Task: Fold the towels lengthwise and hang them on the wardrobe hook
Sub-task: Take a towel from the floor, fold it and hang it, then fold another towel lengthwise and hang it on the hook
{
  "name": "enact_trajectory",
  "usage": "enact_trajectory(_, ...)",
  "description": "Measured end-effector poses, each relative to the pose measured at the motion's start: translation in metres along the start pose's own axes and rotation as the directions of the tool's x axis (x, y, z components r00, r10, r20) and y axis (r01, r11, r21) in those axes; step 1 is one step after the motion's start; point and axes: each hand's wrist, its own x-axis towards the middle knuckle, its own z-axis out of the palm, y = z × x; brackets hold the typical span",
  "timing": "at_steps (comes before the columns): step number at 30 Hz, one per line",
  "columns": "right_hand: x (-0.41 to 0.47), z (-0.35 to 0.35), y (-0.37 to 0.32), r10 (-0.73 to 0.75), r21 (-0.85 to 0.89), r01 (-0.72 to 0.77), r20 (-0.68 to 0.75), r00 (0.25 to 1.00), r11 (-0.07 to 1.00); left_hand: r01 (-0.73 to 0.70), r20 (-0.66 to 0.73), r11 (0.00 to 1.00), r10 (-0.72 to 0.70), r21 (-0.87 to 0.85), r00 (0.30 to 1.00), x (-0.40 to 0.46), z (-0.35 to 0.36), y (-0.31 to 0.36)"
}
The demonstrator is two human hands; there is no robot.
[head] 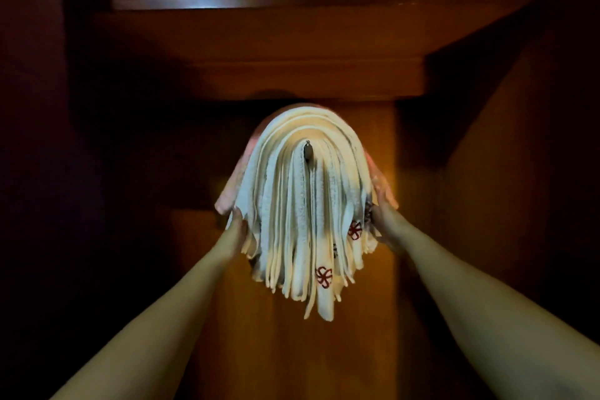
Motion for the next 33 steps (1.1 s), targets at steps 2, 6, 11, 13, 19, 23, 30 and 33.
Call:
enact_trajectory(2,-0.01,-0.005,0.01,0.088,-0.13,-0.086,0.007,0.996,0.988,0.047,-0.041,0.999,-0.047,0.007,0.998,-0.019,0.006,-0.004)
enact_trajectory(6,-0.038,-0.024,0.02,0.145,-0.229,-0.173,-0.133,0.98,0.958,0.118,-0.166,0.993,-0.116,0.007,0.979,-0.044,-0.002,-0.019)
enact_trajectory(11,-0.086,-0.041,0.034,0.148,-0.383,-0.238,-0.248,0.957,0.893,0.395,-0.242,0.906,-0.354,0.15,0.903,-0.077,-0.008,-0.051)
enact_trajectory(13,-0.107,-0.041,0.04,0.137,-0.415,-0.215,-0.21,0.968,0.884,0.384,-0.188,0.895,-0.347,0.229,0.919,-0.091,-0.002,-0.053)
enact_trajectory(19,-0.213,-0.022,0.061,0.181,-0.604,-0.185,-0.068,0.981,0.775,0.239,0.115,0.816,-0.347,0.527,0.931,-0.148,0.039,-0.069)
enact_trajectory(23,-0.294,-0.017,0.099,0.231,-0.682,-0.163,0.008,0.973,0.713,0.126,0.308,0.78,-0.383,0.613,0.871,-0.206,0.065,-0.089)
enact_trajectory(30,-0.458,-0.024,0.199,0.429,-0.747,-0.373,-0.131,0.894,0.55,-0.095,0.571,0.706,-0.478,0.702,0.667,-0.324,0.113,-0.163)
enact_trajectory(33,-0.534,-0.035,0.242,0.482,-0.736,-0.446,-0.185,0.856,0.51,-0.184,0.644,0.684,-0.513,0.706,0.567,-0.37,0.144,-0.182)
